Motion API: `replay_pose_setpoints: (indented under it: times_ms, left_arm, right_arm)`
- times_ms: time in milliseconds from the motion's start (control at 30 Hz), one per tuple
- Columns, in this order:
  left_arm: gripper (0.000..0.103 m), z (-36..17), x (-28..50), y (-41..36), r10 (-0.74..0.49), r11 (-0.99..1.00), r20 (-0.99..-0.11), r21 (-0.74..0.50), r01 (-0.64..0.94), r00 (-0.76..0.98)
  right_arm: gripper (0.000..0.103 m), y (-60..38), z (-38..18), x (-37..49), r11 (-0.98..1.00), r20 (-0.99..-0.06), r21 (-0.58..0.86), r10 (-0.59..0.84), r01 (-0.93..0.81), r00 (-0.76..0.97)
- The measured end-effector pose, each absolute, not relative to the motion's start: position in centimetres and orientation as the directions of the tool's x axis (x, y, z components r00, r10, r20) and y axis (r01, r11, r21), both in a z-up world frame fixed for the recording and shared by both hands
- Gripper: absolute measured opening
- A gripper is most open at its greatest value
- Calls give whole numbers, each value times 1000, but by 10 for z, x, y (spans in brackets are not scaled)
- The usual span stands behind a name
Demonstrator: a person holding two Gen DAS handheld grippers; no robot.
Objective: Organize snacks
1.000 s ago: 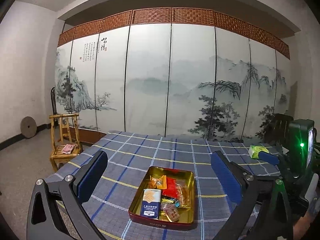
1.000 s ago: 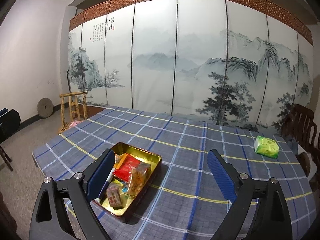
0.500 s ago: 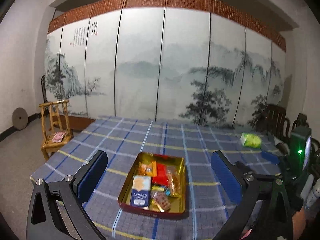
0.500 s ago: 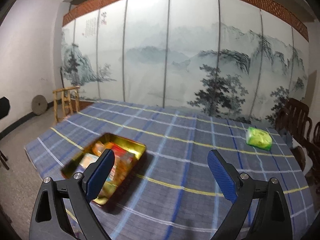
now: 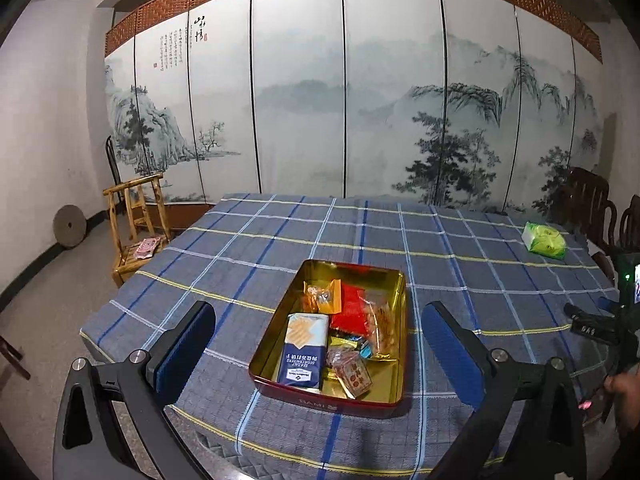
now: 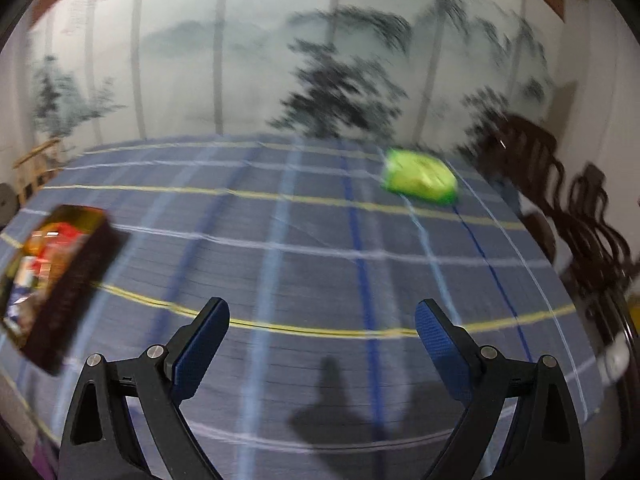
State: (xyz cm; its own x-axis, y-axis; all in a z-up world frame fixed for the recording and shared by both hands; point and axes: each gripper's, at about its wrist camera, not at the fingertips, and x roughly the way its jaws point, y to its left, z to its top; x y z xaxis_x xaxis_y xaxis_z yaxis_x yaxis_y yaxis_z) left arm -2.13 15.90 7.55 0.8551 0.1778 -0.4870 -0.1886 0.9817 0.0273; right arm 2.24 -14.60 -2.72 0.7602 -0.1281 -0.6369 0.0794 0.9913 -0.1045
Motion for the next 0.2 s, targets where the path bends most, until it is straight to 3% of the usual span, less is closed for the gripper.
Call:
replay_pose_setpoints:
  times_ms: [200]
  left_arm:
    - [102, 67, -9, 155, 224, 972, -530, 61, -226, 818]
  right_arm:
    - [94, -198, -53, 47, 978, -685, -122, -205, 168, 699]
